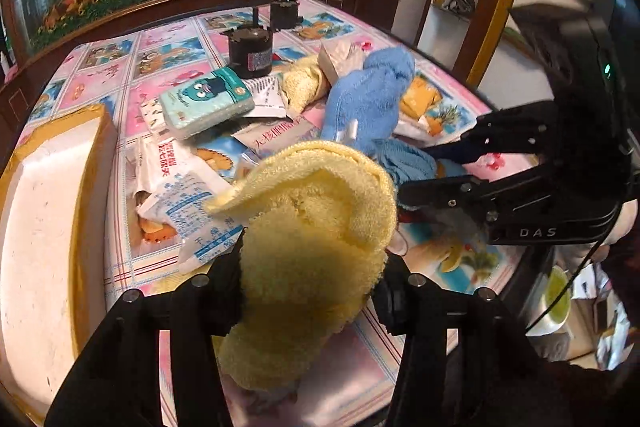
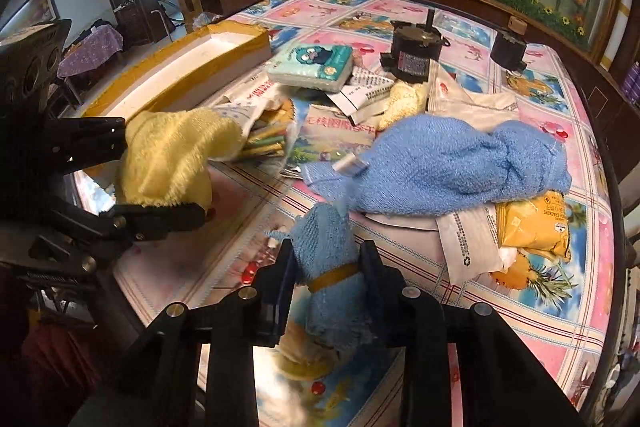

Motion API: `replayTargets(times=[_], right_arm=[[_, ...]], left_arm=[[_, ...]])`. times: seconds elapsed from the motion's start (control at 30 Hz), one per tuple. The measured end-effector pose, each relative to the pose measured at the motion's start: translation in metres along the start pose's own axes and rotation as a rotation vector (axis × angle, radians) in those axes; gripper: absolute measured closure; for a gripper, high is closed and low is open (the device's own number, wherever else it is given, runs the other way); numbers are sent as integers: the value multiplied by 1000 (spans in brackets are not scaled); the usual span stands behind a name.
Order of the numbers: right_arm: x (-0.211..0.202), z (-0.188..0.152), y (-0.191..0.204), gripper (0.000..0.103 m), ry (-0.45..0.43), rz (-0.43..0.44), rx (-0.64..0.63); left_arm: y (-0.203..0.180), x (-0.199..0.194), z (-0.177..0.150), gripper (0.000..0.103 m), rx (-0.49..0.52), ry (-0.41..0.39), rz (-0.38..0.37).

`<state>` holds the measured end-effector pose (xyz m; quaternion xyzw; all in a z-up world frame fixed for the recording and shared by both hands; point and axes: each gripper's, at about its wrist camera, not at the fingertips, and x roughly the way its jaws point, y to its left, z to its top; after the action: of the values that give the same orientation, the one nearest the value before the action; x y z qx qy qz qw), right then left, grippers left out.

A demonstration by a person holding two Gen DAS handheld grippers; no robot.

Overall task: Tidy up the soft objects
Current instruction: 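Lower the yellow towel into the tray with the left tool while the right tool drops the blue towel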

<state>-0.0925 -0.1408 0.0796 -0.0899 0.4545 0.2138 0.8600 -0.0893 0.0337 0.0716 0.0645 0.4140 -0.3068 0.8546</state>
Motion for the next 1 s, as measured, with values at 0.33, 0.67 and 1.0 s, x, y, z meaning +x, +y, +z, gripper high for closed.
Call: replayTargets(times=[0.33,0.67,1.0], right_arm=[[-48,107,65,70,-168,343,-14],[81,207,114,68,-72,313,50],[160,222,117,56,-15,159,28]], left_arm=[[90,-145,27,52,-257,-197,-27],[208,-76,41,52,-435,-152,209],[261,-27,45,41,-570,-123,155]])
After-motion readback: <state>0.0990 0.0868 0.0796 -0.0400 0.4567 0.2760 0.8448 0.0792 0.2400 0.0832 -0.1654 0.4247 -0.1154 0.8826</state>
